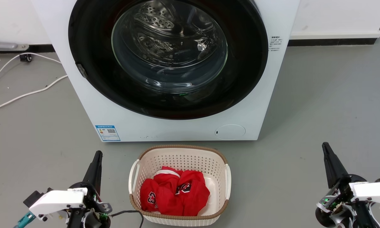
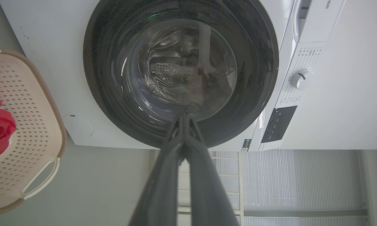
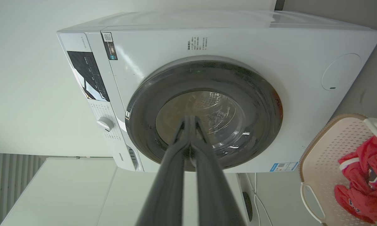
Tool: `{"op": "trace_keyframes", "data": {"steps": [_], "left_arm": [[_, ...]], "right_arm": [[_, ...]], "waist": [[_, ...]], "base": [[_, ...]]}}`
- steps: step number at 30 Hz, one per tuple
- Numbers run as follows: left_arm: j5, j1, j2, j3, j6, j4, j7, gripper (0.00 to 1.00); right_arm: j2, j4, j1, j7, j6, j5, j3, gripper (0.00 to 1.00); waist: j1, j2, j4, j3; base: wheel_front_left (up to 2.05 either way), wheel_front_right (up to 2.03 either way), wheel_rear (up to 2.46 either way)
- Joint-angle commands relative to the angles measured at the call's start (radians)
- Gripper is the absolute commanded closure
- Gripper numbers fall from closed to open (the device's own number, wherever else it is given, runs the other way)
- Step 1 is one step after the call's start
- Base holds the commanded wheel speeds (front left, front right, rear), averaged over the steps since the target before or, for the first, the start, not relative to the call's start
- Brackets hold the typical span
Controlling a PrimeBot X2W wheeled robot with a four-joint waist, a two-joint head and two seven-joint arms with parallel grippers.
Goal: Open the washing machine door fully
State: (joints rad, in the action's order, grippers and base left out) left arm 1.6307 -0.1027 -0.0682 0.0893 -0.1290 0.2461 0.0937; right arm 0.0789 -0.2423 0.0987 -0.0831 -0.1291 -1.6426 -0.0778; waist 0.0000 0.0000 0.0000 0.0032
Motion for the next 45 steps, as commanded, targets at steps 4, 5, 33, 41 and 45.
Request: {"op": "trace_keyframes", "data": {"steps": [4,5,33,41,45], "left_arm": [[0.001,0.008,0.003,-0.002,0.001,0.01,-0.001,0.0],[0.001,0.008,0.004,-0.005,0.001,0.007,-0.003,0.0],[-0.434,0.019,0.0,-0.047,0.0,-0.162,-0.129,0.0],[-0.61,0.031,0.0,-0.052,-0.001,-0.194,-0.157,0.0],[-0.688,0.037,0.001,-0.056,-0.001,-0.203,-0.17,0.0]], "right_arm": [[-0.002,-0.01,-0.01,0.003,0.0,0.001,0.003,0.0],[-0.002,-0.006,-0.011,0.008,0.0,0.003,0.007,0.0],[-0.011,0.133,-0.048,0.125,-0.001,0.472,0.053,0.0],[-0.013,0.165,-0.061,0.153,-0.001,0.683,0.072,0.0],[-0.014,0.17,-0.068,0.165,-0.001,0.762,0.076,0.0]], "waist": [[0.0,0.0,0.0,0.0],[0.0,0.0,0.0,0.0],[0.0,0.0,-0.006,-0.007],[0.0,0.0,-0.007,-0.009],[0.0,0.0,-0.006,-0.01]], "base": [[0.0,0.0,0.0],[0.0,0.0,0.0],[0.0,0.0,0.0],[0.0,0.0,0.0],[0.0,0.0,0.0]]}}
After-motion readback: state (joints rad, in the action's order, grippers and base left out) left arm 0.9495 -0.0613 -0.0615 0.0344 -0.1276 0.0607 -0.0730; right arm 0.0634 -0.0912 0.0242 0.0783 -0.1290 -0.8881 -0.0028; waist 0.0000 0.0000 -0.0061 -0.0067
